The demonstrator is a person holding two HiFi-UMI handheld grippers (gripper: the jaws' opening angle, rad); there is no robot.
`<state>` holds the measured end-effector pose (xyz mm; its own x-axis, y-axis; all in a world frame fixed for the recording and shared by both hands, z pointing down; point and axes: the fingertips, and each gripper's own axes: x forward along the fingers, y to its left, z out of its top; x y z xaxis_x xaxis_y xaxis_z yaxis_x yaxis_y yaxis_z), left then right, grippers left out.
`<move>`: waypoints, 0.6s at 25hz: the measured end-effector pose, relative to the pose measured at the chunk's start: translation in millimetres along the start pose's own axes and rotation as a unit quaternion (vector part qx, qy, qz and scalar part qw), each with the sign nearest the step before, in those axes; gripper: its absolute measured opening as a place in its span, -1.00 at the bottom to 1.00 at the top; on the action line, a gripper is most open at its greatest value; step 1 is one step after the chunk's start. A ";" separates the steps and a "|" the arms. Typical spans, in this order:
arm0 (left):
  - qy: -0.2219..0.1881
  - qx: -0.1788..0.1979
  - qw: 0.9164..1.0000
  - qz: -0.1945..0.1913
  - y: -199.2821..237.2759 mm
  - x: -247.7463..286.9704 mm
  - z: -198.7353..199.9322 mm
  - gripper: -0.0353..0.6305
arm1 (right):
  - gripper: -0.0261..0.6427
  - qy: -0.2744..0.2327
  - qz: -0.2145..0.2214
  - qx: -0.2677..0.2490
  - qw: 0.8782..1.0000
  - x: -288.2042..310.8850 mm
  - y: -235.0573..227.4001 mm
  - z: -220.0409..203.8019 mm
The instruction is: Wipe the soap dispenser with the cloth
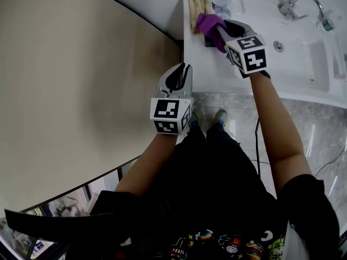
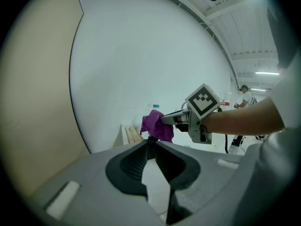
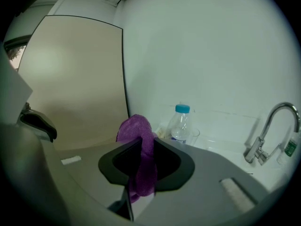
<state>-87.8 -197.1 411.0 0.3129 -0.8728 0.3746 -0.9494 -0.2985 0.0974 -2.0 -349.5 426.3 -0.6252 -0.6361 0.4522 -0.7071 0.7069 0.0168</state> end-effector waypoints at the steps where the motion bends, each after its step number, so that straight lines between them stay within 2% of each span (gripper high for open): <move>1: 0.001 -0.001 1.000 0.001 0.7 -0.2 -0.8 -0.77 | -0.62 0.005 -0.001 0.001 1.000 0.6 -0.8 -4.7; 15: 0.016 0.002 1.000 -0.008 -6.2 6.9 -6.9 -0.77 | -0.62 0.040 -0.016 0.044 0.998 -10.4 -16.0 -60.2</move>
<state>-79.9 -198.6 419.4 0.3277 -0.8546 0.4029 -0.9439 -0.3144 0.1010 35.7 -335.6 475.0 -0.5763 -0.6285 0.5224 -0.7542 0.6552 -0.0438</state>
